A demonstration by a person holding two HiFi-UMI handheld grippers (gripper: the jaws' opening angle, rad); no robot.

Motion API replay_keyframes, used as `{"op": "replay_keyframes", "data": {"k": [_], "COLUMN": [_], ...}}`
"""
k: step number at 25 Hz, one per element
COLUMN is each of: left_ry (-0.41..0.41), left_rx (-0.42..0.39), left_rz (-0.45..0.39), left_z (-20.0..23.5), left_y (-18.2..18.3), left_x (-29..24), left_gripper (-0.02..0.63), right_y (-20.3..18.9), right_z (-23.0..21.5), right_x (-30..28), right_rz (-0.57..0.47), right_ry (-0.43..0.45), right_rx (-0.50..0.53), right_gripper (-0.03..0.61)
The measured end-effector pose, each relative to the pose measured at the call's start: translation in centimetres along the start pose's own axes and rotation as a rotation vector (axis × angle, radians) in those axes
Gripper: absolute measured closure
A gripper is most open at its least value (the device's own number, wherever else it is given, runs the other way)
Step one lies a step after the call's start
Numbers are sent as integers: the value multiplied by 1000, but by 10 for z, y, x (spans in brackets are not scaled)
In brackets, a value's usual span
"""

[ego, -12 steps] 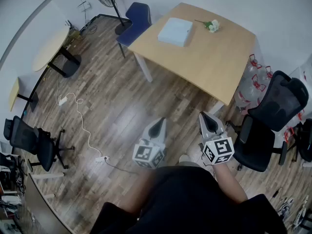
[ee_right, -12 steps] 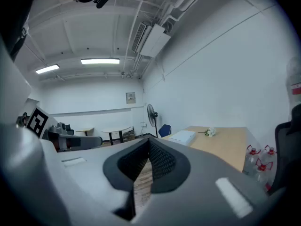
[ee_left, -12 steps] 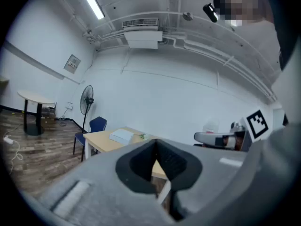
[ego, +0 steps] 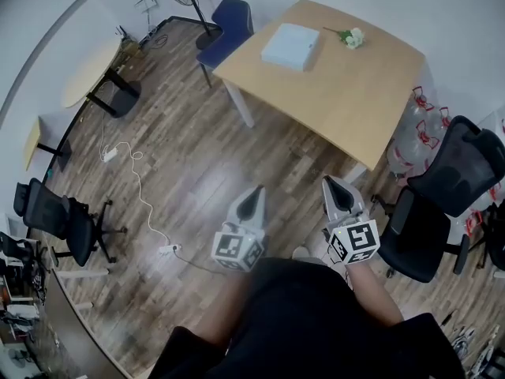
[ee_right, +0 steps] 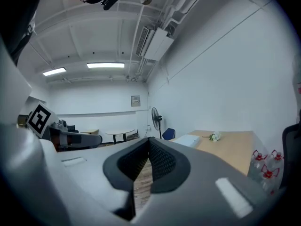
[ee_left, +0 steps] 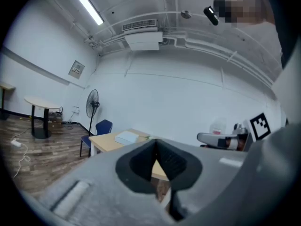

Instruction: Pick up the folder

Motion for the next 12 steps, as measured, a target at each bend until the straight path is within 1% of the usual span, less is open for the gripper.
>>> {"op": "replay_keyframes", "data": {"k": [2, 5, 9, 12], "left_ry": [21, 30, 39, 39], "left_rx": [5, 12, 22, 27], "left_rz": [7, 28, 26, 18], "left_z": [1, 4, 12, 24], "left_y": [-8, -19, -21, -18], "left_x": [1, 2, -7, -19], "left_gripper": [614, 614, 614, 614], "right_y": [-7, -17, -29, -33], "right_z": [-4, -3, -3, -7], "right_x": [-2, -4, -16, -30], "right_rz": [18, 51, 76, 87], "right_ry": [7, 22, 37, 31], "right_rx": [5, -8, -10, -33], "right_gripper": [578, 578, 578, 578]}}
Point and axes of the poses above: the fingertips, and each gripper's own axes: x backward along the fingers, z to its left, y out of its top, the point moved 7 cm from there along x, backward along the fingers, and after that the axes turned 1 degree about x, right-handed, at the moved point
